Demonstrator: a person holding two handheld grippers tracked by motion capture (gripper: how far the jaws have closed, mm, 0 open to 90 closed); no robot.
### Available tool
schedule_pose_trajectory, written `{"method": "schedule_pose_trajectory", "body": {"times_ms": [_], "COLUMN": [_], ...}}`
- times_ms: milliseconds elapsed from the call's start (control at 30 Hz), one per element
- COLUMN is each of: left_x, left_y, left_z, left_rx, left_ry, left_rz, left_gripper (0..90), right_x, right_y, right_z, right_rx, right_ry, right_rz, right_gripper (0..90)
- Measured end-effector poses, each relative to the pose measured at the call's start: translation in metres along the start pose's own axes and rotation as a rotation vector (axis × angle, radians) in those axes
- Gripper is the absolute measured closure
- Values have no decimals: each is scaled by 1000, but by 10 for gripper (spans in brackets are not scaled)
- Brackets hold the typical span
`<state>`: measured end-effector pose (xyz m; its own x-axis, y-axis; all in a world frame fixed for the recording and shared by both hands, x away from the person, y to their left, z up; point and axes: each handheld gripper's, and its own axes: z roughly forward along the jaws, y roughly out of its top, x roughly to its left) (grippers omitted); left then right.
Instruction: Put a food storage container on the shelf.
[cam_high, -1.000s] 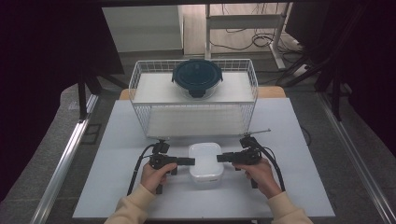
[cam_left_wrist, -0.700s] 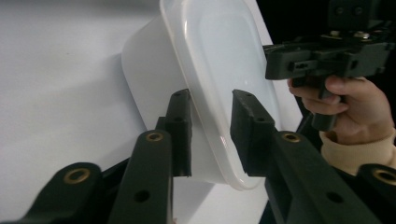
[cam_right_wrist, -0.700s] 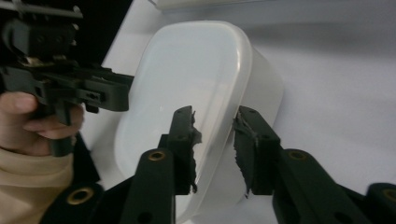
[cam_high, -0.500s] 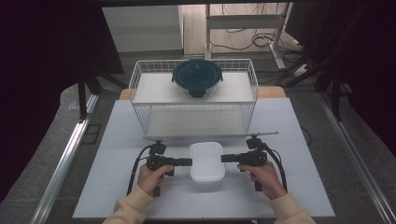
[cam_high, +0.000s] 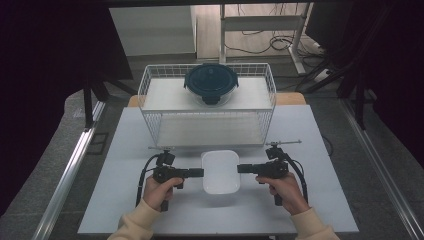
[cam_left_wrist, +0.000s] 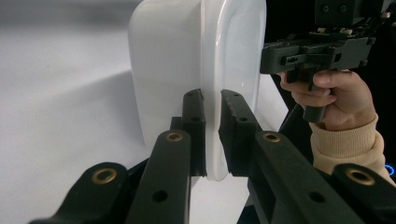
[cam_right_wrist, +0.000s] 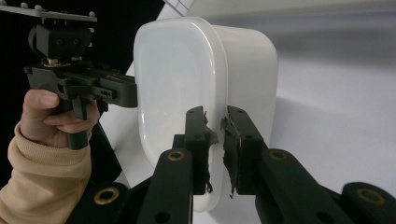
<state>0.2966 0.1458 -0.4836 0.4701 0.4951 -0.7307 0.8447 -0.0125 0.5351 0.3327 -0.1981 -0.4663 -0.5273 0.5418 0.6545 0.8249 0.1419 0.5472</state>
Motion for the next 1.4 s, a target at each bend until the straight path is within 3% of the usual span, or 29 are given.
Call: {"method": "schedule_pose_trajectory", "body": {"times_ms": [200,733,1033,1400], "left_x": [-13,-37,-47,-64], "left_y": [2,9,27,51], "left_z": [-10,-30,-42,-59], "left_rx": [-13,-62,-68,-94], "left_ry": [5,30,43,42], "left_rz": [49,132,162,206], "left_gripper": [811,808,806,804], "right_x": [17,45,55,78], "right_y": [4,12,26,52], "right_z": [-9,-23,-26,-39], "right_rx": [-32,-77,-103,-133], "right_ry": [-3,-2,18,16], "right_rz": [-66,-164,-199,-251], "right_gripper": [797,800,803,804]}}
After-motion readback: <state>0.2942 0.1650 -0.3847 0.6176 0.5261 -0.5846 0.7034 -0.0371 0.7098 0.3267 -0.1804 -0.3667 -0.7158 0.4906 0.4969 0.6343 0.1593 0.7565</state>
